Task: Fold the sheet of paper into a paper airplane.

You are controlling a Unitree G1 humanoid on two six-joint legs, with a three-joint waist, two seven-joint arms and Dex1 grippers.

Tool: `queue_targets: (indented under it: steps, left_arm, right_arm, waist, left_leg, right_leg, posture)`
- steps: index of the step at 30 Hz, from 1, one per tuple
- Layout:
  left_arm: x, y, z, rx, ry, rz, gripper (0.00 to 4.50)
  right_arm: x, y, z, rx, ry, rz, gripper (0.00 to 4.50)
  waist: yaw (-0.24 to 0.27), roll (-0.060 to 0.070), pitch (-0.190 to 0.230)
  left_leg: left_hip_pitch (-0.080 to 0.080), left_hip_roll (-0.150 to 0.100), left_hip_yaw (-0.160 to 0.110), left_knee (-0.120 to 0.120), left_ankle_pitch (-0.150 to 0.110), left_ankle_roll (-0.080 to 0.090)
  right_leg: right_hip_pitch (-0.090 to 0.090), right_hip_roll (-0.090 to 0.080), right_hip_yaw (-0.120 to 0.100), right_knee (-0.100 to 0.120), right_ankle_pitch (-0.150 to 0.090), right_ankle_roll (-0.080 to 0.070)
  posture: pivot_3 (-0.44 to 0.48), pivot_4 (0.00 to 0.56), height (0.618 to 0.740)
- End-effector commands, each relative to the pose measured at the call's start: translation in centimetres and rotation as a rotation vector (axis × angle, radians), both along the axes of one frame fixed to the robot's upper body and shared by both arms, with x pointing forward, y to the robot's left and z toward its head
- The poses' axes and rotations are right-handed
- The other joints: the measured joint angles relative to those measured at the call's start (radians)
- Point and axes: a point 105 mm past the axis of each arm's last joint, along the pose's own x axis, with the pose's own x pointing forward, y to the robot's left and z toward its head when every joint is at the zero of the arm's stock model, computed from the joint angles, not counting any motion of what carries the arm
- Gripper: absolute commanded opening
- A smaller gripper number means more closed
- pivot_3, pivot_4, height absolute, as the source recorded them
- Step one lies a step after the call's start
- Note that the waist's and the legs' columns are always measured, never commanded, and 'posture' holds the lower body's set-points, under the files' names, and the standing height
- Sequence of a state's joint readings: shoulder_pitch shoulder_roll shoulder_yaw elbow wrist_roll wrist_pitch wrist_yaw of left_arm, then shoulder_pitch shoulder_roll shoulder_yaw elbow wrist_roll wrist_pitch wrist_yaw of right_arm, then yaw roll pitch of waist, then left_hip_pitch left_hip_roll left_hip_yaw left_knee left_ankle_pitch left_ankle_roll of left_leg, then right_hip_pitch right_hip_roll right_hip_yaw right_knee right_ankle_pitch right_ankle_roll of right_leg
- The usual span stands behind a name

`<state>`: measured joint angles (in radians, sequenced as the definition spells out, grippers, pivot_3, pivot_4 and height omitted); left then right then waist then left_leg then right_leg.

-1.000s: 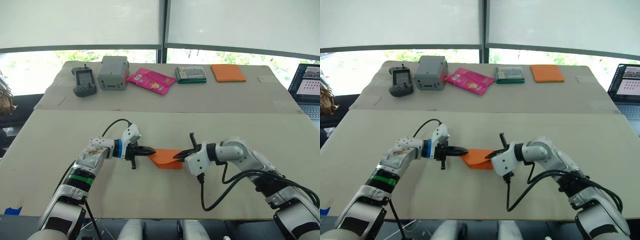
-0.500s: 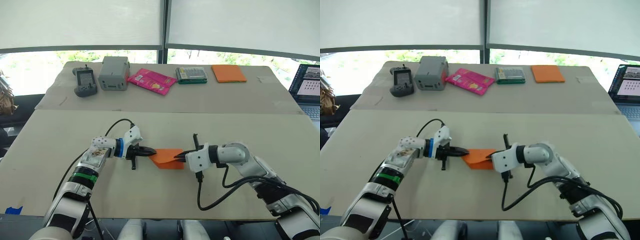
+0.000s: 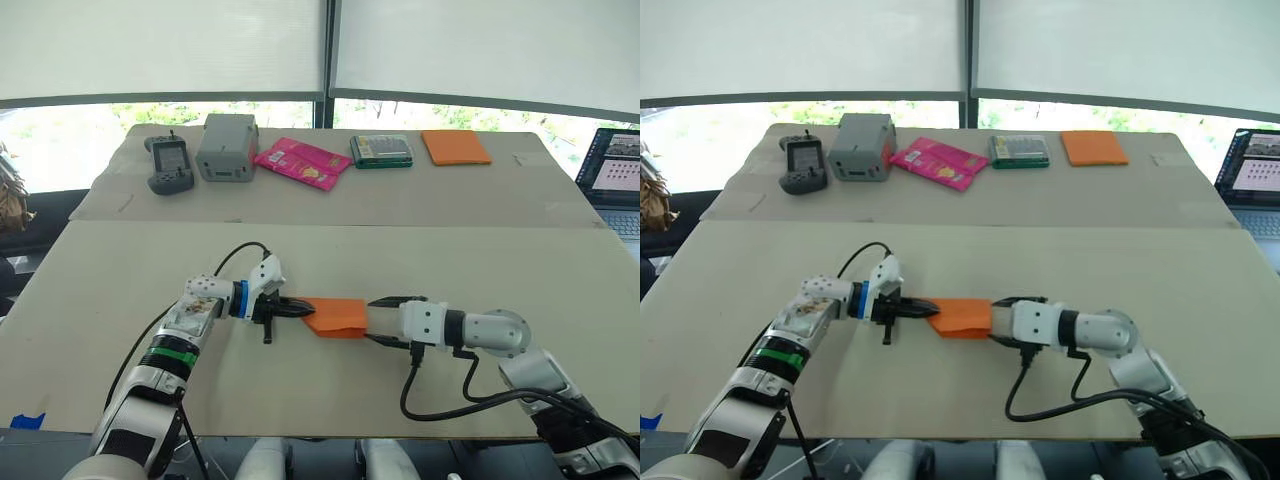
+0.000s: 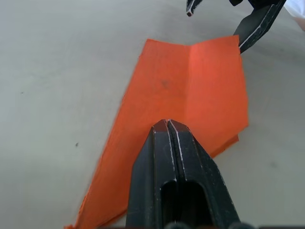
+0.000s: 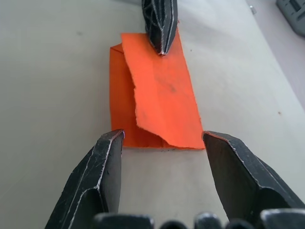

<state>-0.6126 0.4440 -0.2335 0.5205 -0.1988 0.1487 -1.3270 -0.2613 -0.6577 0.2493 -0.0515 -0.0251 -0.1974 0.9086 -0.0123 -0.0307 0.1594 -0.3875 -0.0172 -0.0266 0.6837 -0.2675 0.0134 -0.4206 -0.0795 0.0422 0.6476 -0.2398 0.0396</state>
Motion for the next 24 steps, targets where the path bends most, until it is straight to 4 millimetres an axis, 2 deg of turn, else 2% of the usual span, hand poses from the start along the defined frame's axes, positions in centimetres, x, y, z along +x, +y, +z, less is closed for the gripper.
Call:
queue_targets:
  steps: [1,3,4,6,12,19,24]
  left_arm:
    - [-0.3,-0.1,-1.2,0.042,0.026,-0.012,0.00]
    - [0.0,-0.1,-1.0,0.040,0.023,-0.007,0.00]
    - [0.3,-0.4,-0.4,0.008,0.031,0.004,0.00]
    - [0.6,-0.5,0.2,-0.014,0.033,0.011,0.00]
    - [0.8,0.0,0.0,0.018,0.014,0.007,0.00]
    - [1.0,0.3,1.2,0.020,-0.016,0.008,0.00]
    - [-0.2,-0.4,2.6,0.012,-0.019,-0.063,0.00]
  right_arm:
    - [0.2,0.8,1.4,0.031,-0.066,0.035,2.93]
    - [0.2,1.1,1.4,0.030,-0.061,0.052,2.93]
    - [0.2,1.2,1.2,0.019,-0.038,0.062,2.69]
    - [0.2,1.3,0.9,0.015,-0.010,0.071,2.14]
    - [0.9,1.5,1.0,0.099,0.127,0.048,0.08]
    - [-0.7,2.8,1.4,0.154,0.234,0.155,0.03]
    - [-2.5,3.0,1.0,0.124,0.361,0.240,0.03]
  waist:
    - [0.000,0.000,0.000]
    - [0.002,0.000,0.000]
    - [0.003,0.000,0.000]
    - [0.005,0.000,0.000]
    - [0.000,0.000,0.000]
    - [-0.001,0.000,0.000]
    - [-0.001,0.000,0.000]
  left_leg:
    - [0.000,0.000,0.000,0.000,0.000,0.000]
    - [0.000,0.000,0.000,0.000,0.000,0.000]
    - [0.000,0.000,0.000,0.001,0.000,0.000]
    - [0.000,0.000,0.000,0.001,0.000,0.000]
    - [-0.001,0.000,0.000,0.002,0.000,0.000]
    - [-0.001,0.000,0.000,0.002,0.000,0.000]
    - [-0.002,0.000,-0.001,0.002,0.000,0.000]
  right_leg:
    - [0.000,0.000,0.000,0.000,0.000,0.000]
    - [0.000,0.000,0.000,0.000,0.000,0.000]
    - [0.001,0.000,0.000,0.000,0.000,0.000]
    - [0.001,0.000,0.000,0.000,0.000,0.000]
    - [0.000,0.000,0.000,0.000,0.000,0.000]
    - [0.000,0.000,0.000,0.000,0.000,0.000]
    - [-0.001,0.001,0.000,0.000,0.000,0.000]
  posture:
    - [0.000,0.150,0.740]
    - [0.000,0.150,0.740]
    - [0.000,0.150,0.740]
    - [0.000,0.150,0.740]
    - [0.000,0.150,0.740]
    - [0.000,0.150,0.740]
    - [0.000,0.150,0.740]
